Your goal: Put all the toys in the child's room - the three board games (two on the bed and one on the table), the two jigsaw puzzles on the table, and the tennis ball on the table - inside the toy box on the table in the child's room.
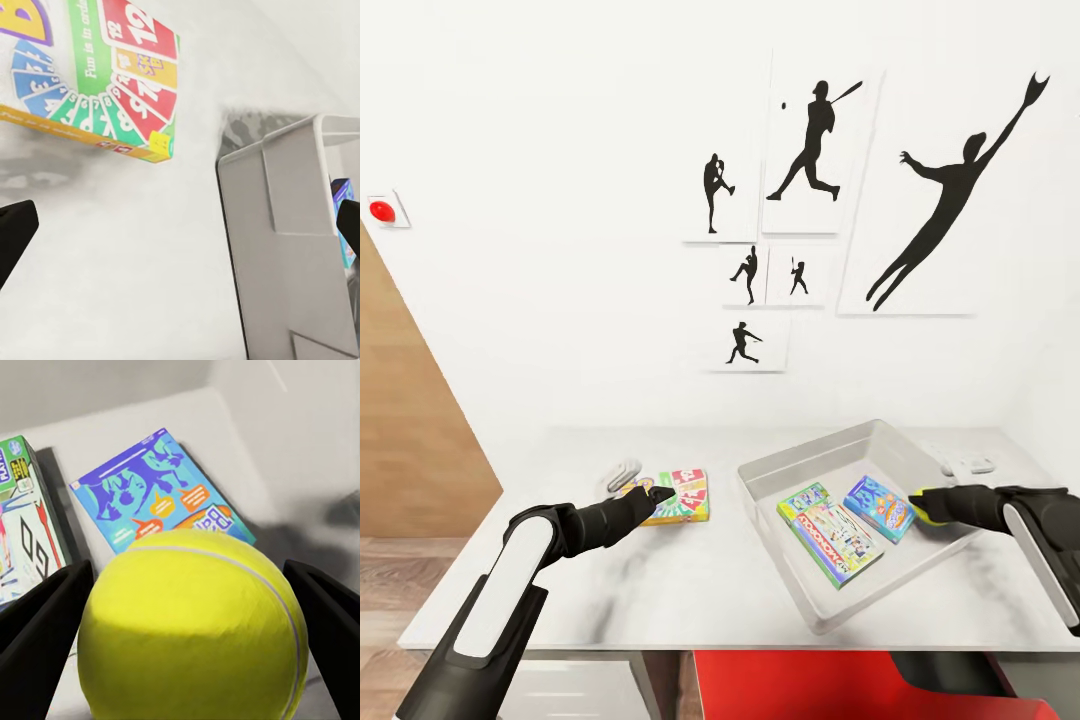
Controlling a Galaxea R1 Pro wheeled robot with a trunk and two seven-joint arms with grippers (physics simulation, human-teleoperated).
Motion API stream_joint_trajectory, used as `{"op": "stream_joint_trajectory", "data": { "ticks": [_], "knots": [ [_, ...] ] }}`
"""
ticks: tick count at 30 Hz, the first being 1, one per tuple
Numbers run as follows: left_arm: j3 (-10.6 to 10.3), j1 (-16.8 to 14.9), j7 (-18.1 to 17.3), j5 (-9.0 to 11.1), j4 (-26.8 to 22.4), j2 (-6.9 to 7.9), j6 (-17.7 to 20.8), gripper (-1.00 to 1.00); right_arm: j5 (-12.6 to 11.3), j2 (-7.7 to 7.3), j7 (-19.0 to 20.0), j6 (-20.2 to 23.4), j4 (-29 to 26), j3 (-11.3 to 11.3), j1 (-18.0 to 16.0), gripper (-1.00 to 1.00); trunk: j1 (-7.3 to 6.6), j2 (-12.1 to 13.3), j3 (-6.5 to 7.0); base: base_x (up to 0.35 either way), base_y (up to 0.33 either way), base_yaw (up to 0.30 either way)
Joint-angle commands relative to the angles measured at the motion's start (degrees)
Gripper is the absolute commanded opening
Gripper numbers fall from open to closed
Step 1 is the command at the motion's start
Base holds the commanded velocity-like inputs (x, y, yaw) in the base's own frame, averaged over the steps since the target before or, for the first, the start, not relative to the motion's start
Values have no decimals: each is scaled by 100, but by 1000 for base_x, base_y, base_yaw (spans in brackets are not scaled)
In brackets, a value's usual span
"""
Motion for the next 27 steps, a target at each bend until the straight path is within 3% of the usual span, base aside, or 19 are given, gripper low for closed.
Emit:
{"op": "stream_joint_trajectory", "data": {
  "ticks": [1,5,6,21,27],
  "knots": [
    [-7,-5,60,56,-6,4,-3,100,-35,-1,-9,30,-9,-5,3,-100,1,-5,-7,0,0,0],
    [-7,-6,60,56,-6,4,-3,100,-33,0,-7,30,-16,-7,13,-100,1,-5,-7,0,0,0],
    [-7,-6,60,56,-6,4,-3,100,-33,1,-7,30,-17,-7,14,100,1,-5,-7,0,0,0],
    [-7,-5,68,63,-6,4,-3,100,-25,27,-9,30,-41,-7,14,100,1,-5,-7,0,0,0],
    [-3,33,61,49,1,4,-7,100,-32,29,7,30,-534,-50,16,100,1,-5,-7,0,0,0]
  ]
}}
